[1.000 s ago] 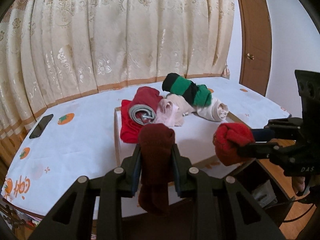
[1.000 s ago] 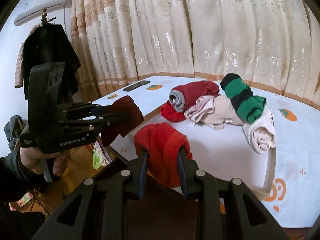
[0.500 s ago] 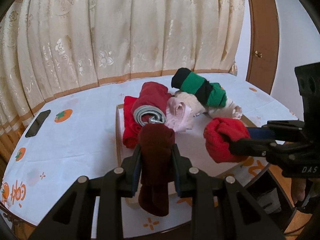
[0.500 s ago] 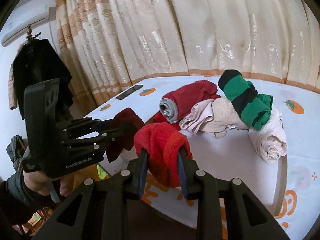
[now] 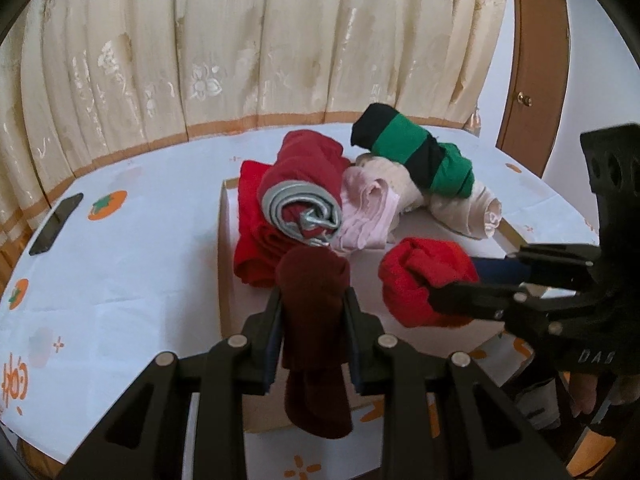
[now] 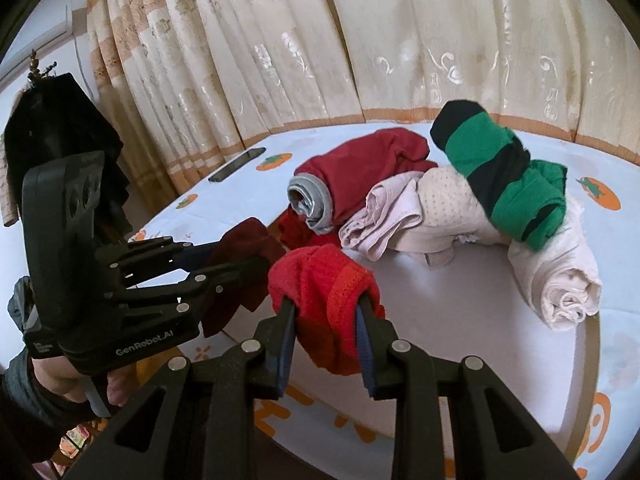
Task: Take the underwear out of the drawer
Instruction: 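Lower both garments into the tray and open both grippers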
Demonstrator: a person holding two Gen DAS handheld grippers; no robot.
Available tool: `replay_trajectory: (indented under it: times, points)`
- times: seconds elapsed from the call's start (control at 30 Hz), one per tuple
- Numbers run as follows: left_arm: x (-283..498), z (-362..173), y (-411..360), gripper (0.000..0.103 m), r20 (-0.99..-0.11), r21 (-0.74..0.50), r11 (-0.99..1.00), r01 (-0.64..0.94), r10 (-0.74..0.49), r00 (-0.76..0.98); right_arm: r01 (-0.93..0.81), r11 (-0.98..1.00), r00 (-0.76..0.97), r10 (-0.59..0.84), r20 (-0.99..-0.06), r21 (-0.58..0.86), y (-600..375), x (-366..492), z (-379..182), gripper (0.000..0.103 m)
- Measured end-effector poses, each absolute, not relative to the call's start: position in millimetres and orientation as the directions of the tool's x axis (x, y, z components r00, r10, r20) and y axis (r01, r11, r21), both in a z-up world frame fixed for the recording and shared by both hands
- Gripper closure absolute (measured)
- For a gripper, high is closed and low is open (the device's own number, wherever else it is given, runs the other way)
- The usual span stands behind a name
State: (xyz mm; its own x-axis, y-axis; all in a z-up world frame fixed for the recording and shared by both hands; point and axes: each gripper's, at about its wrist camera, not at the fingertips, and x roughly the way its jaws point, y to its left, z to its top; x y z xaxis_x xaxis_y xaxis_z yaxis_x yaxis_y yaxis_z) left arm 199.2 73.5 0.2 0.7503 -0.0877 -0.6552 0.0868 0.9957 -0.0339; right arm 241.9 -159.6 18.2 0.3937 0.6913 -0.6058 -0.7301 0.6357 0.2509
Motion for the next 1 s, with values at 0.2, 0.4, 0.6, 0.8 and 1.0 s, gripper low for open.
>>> replay_trajectory:
  times: [0.2, 0.4, 0.6, 0.8, 1.0]
  points:
    - [215, -4, 80, 0.078, -0.678, -0.070, 0.994, 0.083, -0.109, 0.727, -0.726, 0.643, 0.391, 0.678, -0.623, 0.244, -151, 248, 10, 0.073]
    - [225, -16, 78, 0.076, -0.714, -0.067, 0.994, 0.088, -0.109, 0.691, -0.726, 0.650, 0.383, 0.653, -0.654, 0.225, -142, 252, 3, 0.072]
    - [220, -18, 77, 0.071, -0.711, -0.047, 0.995, 0.087, -0.095, 0.697, -0.723, 0.654, 0.377, 0.642, -0.667, 0.221, -142, 253, -3, 0.068]
    - [216, -12, 81, 0.061, -0.696, -0.052, 0.995, 0.081, -0.095, 0.712, -0.723, 0.662, 0.387, 0.624, -0.679, 0.197, -140, 250, -3, 0.054]
    - [183, 4, 82, 0.050, -0.631, -0.012, 0.997, 0.075, -0.066, 0.773, -0.724, 0.671, 0.428, 0.618, -0.660, 0.159, -161, 228, 9, 0.050]
